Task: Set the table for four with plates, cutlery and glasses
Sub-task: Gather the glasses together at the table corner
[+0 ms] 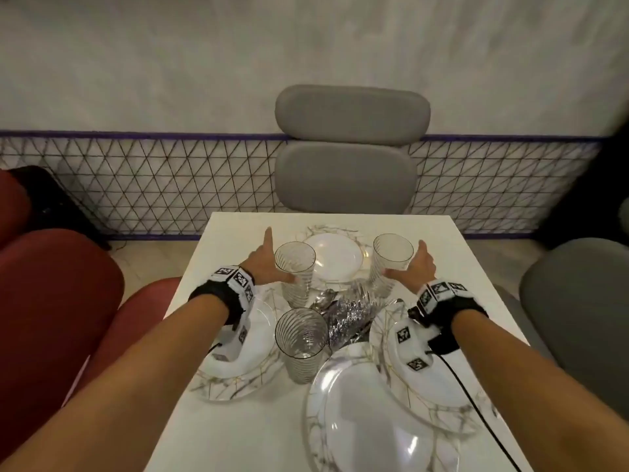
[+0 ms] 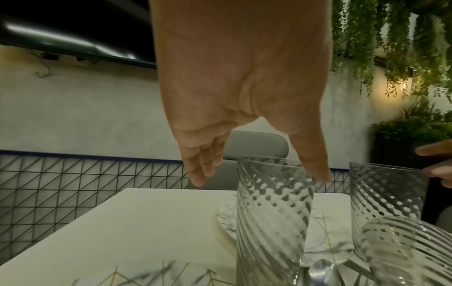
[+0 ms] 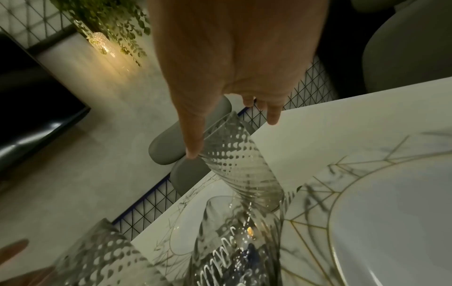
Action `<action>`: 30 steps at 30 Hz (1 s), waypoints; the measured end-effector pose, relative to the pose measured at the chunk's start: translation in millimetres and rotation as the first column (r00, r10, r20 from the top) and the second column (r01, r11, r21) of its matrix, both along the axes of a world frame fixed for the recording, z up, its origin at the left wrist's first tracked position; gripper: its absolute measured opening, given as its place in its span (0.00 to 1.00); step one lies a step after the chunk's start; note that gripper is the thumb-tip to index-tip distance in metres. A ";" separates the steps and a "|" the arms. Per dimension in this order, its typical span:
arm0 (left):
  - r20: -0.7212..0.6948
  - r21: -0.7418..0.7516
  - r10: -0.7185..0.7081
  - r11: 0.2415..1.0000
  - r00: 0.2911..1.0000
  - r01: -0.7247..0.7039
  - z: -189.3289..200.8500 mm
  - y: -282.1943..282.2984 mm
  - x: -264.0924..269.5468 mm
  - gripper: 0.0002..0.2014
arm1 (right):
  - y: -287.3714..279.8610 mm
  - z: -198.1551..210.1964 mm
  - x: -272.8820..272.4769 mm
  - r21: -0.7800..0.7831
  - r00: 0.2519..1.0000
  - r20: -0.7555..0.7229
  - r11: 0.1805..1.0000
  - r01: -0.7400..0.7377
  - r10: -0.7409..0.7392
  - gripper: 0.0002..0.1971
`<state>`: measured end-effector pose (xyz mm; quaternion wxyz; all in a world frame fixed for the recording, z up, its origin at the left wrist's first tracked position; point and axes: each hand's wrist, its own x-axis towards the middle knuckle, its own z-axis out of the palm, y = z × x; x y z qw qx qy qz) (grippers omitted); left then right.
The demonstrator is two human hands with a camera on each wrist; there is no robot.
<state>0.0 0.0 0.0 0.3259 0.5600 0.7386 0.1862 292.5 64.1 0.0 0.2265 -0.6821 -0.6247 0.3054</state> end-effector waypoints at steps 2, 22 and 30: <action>0.022 0.036 -0.047 0.998 0.999 0.046 2.8 5.0 4.6 0.68 | 8.1 -0.4 -3.7 0.013 0.999 -0.028 1.000 0.020 -0.020 0.55; -0.197 0.191 -0.275 0.931 0.941 0.312 101.7 97.2 56.1 0.64 | 141.2 16.2 82.2 0.145 0.949 -0.259 0.978 -0.147 0.181 0.49; 0.014 0.319 -0.176 0.934 0.984 0.162 63.6 206.8 154.3 0.65 | 214.6 11.2 123.7 0.200 0.953 -0.261 0.974 -0.102 0.153 0.47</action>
